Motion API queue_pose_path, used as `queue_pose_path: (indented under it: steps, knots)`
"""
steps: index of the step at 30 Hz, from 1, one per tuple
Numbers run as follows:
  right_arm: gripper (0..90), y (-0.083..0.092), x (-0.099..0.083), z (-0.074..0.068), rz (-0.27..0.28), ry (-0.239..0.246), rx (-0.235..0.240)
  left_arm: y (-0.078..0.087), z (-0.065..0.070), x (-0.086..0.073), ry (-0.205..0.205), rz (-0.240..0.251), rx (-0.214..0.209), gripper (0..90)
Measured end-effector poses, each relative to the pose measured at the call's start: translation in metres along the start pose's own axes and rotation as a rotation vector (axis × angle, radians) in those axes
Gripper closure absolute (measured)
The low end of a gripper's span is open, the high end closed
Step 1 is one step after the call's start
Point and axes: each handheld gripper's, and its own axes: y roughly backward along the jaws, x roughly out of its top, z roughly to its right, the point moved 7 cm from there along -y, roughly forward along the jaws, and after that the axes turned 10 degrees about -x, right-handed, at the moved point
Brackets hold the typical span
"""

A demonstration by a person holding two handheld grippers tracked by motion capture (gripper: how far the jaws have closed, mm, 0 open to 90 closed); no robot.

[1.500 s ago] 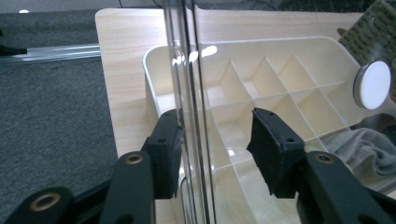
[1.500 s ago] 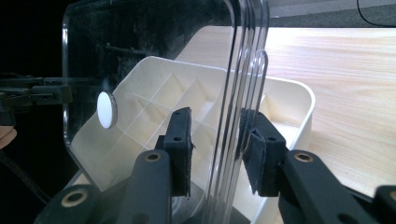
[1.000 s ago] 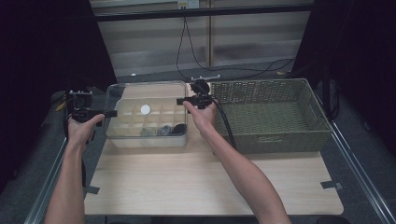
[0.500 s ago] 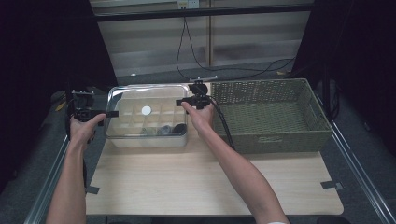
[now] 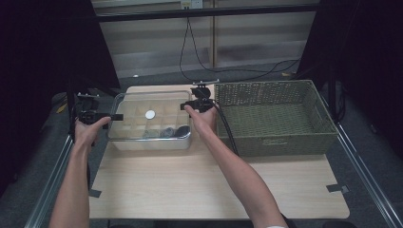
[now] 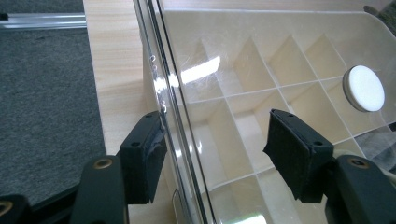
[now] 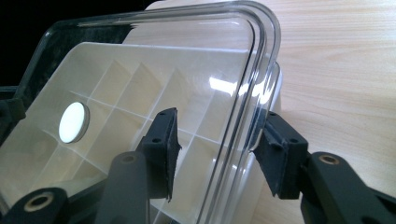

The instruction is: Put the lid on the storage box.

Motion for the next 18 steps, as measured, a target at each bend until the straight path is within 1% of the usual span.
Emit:
queue_pose_path:
  steps: [1,2,4,5,6,7,9,10,11,14,17,18]
  knots:
    - [51.5,-0.001,-0.001,0.000,-0.002,-0.001,-0.005,-0.001,0.000,0.000,0.004,0.002,0.004,38.3]
    - [52.2,-0.002,-0.001,0.001,-0.001,-0.001,-0.011,-0.001,-0.001,0.000,0.007,0.004,-0.001,38.3]
    - [52.5,-0.002,-0.002,0.003,-0.003,-0.017,-0.016,-0.003,-0.002,-0.001,0.010,0.004,-0.005,38.3]
    - [52.4,-0.004,-0.003,0.003,-0.003,-0.014,-0.018,-0.004,-0.002,-0.001,0.016,0.007,-0.001,38.2]
    - [52.4,-0.005,-0.003,0.004,-0.010,-0.023,-0.022,-0.005,-0.002,-0.001,0.025,0.016,0.005,38.1]
    - [52.3,-0.006,-0.004,0.004,-0.015,-0.025,-0.024,-0.005,-0.003,-0.001,0.011,-0.003,0.000,37.7]
    - [52.4,-0.007,-0.006,0.006,-0.029,-0.032,-0.027,-0.008,-0.003,-0.001,0.017,-0.001,0.007,36.9]
    - [52.6,-0.008,-0.007,0.006,-0.037,-0.031,-0.027,-0.009,-0.003,-0.001,0.022,0.001,0.011,36.5]
    - [53.1,-0.009,-0.008,0.007,-0.039,-0.035,-0.029,-0.009,-0.005,-0.002,0.012,-0.011,0.011,35.8]
    - [52.9,-0.010,-0.009,0.008,-0.044,-0.026,-0.053,-0.012,-0.004,-0.002,0.019,-0.002,0.013,34.2]
    - [53.2,-0.010,-0.010,0.008,-0.044,-0.022,-0.058,-0.012,-0.004,-0.002,0.019,-0.007,0.013,33.1]
    - [53.2,-0.010,-0.010,0.008,-0.043,-0.021,-0.061,-0.012,-0.003,-0.002,0.022,-0.001,0.019,32.8]
